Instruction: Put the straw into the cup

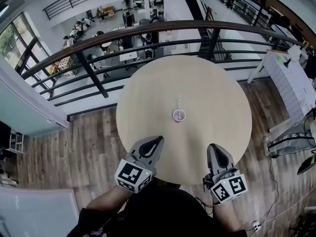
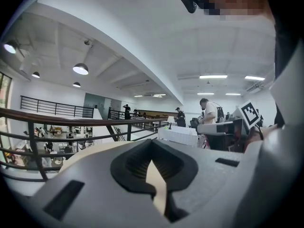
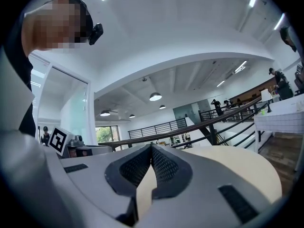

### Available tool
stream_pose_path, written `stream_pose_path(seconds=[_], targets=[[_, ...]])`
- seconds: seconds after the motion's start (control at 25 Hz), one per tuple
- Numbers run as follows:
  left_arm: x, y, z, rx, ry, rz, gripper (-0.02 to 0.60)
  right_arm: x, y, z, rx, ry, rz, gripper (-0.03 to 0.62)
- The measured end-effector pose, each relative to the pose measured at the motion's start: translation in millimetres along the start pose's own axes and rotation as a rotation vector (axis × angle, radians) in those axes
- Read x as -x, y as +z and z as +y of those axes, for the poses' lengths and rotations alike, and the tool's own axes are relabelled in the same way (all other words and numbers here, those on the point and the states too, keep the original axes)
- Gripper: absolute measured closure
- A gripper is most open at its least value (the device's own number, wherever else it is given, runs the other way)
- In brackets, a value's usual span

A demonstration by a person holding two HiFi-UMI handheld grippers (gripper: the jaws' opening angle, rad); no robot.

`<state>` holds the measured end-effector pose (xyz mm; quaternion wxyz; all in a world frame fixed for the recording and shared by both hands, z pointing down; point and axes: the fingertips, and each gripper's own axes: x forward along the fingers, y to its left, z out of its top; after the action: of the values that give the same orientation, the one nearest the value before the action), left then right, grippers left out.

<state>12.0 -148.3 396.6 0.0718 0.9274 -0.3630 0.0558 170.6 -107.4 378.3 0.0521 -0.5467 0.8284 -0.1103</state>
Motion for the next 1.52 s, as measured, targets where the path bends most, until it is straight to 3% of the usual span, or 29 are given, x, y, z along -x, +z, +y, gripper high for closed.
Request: stream_pose_path(seconds=[0.2, 0.52, 1.52], targets=[[3.8, 8.9, 12.3, 0.025, 0.001, -0.022, 0.575, -5.0, 2.8, 2.5, -0.008, -0.015, -0.004, 0.573], [-5.9, 16.5, 7.1, -0.02, -0.044, -0.031, 0.574, -4.5, 5.9, -3.7, 0.001, -0.053, -0.002, 0.574], [-2.4, 8.8, 21.9, -0.003, -0.019, -0.015, 0.575, -16.4, 4.7, 9.0, 0.04, -0.006, 0.016, 0.574]])
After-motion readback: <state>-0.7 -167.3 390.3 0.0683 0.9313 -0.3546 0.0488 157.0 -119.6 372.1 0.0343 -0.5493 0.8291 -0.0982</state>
